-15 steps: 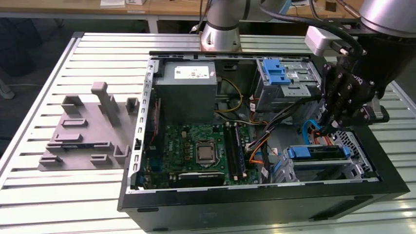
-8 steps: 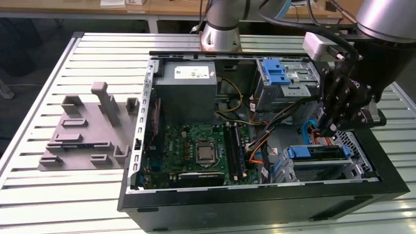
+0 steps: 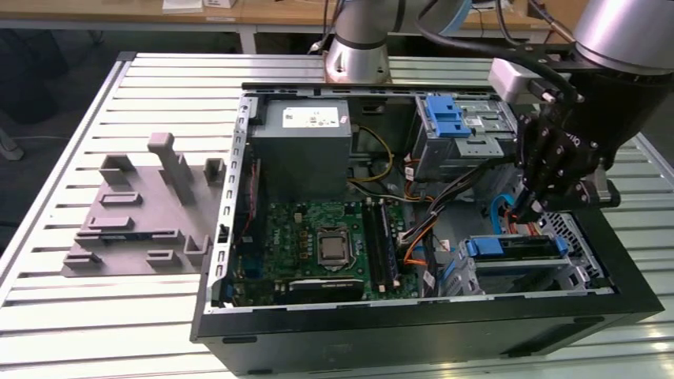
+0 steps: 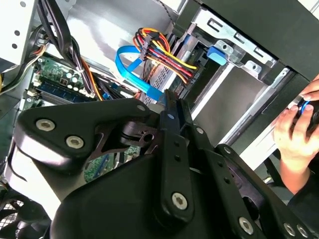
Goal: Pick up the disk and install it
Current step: 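Insert the second disk wire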
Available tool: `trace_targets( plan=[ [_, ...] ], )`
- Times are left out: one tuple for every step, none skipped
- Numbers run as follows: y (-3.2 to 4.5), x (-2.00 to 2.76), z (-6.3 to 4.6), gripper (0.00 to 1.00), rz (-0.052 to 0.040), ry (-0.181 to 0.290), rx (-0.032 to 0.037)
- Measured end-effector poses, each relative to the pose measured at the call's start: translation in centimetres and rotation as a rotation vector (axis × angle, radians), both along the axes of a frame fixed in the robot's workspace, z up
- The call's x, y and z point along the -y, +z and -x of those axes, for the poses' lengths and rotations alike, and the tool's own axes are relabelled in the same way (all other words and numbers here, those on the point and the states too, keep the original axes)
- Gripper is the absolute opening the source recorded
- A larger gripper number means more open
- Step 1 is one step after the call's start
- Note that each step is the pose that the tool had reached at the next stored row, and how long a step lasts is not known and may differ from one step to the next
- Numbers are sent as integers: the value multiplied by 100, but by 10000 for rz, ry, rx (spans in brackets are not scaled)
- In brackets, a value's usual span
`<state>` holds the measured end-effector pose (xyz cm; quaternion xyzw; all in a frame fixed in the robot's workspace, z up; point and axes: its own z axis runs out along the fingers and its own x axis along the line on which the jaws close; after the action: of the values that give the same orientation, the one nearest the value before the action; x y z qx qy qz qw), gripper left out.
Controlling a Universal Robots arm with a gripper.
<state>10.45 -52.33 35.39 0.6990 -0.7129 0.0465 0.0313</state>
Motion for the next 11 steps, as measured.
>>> trace_targets(
  plan=[
    [-4, 0, 0, 16, -43, 0, 0],
    [-7, 2, 0, 16, -104, 0, 1],
    [-12, 5, 0, 16, -195, 1, 0],
    [-17, 9, 0, 16, -269, 1, 2],
    [-24, 16, 0, 16, -312, 2, 13],
    [-28, 24, 1, 16, -338, 7, 38],
    [-34, 30, 5, 16, -357, 18, 78],
    [-38, 32, 9, 16, -367, 34, 126],
    [-40, 33, 12, 16, -369, 53, 187],
    [-42, 34, 17, 16, -370, 69, 256],
    [-43, 36, 23, 16, -372, 82, 319]
  ],
)
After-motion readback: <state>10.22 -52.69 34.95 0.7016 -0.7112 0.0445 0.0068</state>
